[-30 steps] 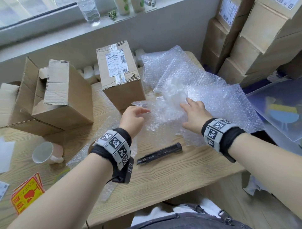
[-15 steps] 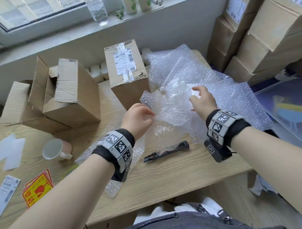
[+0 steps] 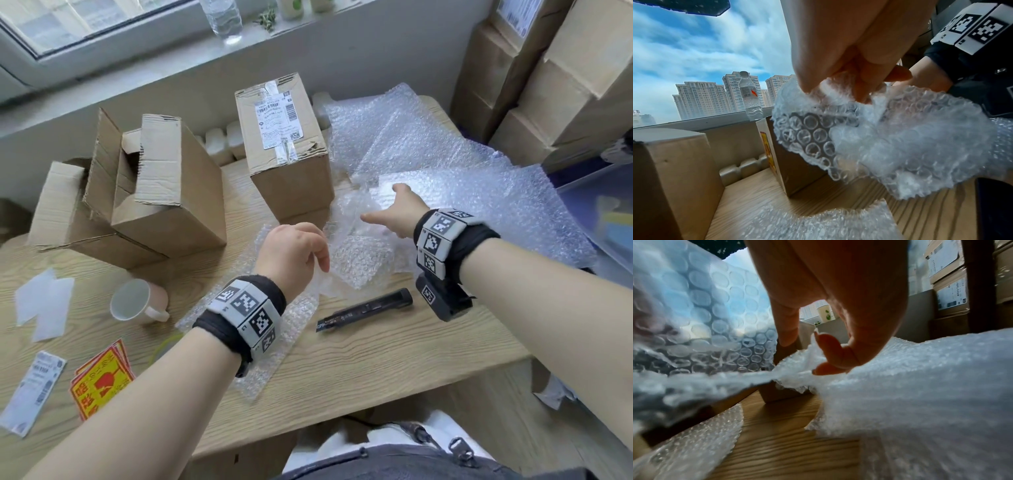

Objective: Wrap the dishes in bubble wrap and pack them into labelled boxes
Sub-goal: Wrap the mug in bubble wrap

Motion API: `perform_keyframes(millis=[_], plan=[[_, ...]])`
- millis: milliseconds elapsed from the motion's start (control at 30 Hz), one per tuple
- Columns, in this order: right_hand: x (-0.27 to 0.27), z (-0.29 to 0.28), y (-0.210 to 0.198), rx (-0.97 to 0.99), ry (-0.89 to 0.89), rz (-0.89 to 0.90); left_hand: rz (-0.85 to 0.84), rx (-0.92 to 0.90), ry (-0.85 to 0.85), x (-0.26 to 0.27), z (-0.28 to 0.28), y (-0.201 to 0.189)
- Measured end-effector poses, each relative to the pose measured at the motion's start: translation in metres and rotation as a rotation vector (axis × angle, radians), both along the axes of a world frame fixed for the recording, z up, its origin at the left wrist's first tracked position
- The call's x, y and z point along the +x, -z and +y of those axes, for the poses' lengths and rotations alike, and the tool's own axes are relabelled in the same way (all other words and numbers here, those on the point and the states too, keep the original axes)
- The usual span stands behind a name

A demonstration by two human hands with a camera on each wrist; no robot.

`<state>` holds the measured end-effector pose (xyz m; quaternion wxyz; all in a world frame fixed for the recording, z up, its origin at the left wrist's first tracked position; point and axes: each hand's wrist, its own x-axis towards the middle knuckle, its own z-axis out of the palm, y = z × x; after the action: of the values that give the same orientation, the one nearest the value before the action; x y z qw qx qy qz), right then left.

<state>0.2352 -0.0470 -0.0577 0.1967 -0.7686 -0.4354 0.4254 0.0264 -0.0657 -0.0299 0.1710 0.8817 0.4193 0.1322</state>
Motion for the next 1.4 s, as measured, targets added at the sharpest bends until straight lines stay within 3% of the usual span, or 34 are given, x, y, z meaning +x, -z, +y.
perform_keyframes(millis=[167,300,533,867,1033,1100,1267,1400], plan=[[-0.026,-0.005,0.006,-0.023,-0.058,0.039,-0.056,0.063,0.009,-0.009,-0.001,-0.005],[-0.040,-0.012,0.006,-0.100,0.017,0.321,-0.143,0.120,-0.025,-0.017,0.003,-0.010],[-0.054,-0.021,-0.003,-0.249,0.327,0.760,-0.304,0.197,-0.017,-0.027,0.007,-0.024],[-0.063,-0.017,-0.010,-0.326,0.300,0.722,-0.331,0.180,-0.076,-0.041,0.010,-0.021],[-0.066,-0.018,-0.004,-0.476,0.140,0.682,-0.322,0.195,-0.140,-0.054,0.014,-0.021],[-0.068,-0.019,-0.006,-0.439,0.133,0.648,-0.304,0.181,-0.164,-0.060,0.016,-0.019],[-0.070,-0.019,-0.012,-0.351,0.292,0.871,-0.229,0.047,-0.395,-0.065,0.013,-0.021],[-0.074,-0.015,-0.014,-0.162,0.266,0.713,-0.051,-0.107,-0.529,-0.062,0.011,-0.021]])
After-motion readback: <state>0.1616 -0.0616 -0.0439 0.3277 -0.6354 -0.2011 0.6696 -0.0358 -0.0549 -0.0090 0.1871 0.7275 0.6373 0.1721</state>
